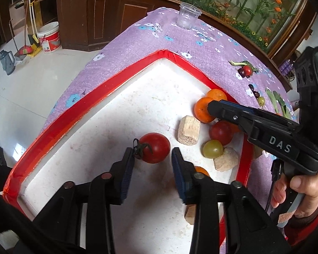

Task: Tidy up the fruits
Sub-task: 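Open the left tool over the tray while the right tool releases the orange, then move both open tools back over the table toward the remaining pieces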

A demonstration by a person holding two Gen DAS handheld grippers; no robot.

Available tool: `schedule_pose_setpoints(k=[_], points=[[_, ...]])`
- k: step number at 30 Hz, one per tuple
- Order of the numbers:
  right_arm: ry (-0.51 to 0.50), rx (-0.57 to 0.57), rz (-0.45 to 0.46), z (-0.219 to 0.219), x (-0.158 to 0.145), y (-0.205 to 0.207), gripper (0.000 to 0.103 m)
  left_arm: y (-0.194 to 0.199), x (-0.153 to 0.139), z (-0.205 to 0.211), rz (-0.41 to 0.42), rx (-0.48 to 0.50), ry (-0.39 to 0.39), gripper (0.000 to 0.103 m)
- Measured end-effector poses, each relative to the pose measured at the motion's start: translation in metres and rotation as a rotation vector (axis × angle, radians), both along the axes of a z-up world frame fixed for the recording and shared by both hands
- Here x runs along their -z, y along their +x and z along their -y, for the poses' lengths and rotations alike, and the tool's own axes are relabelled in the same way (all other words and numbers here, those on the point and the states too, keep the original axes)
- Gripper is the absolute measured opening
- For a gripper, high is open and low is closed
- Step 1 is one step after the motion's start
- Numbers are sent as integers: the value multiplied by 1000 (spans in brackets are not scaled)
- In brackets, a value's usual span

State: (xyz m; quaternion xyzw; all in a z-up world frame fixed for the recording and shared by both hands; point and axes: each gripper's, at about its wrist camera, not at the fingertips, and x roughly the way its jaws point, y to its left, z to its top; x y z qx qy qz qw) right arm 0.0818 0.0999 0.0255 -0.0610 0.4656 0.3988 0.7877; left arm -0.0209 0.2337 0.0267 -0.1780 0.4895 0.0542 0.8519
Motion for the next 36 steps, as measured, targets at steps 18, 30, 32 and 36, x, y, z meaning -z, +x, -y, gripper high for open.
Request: schedule_pose_setpoints(k=[18,30,32,36], points=[[86,72,57,88,-38,-49,51,-28,-26,25,84,-12,21,66],[99,239,120,184,-36,-88,78,-45,-43,82,164,97,49,71],[94,264,143,200,-38,-93,79,-45,-45,96,176,134,50,71],[90,322,160,236,-41,-102,79,-42,-49,123,193,202,50,71]])
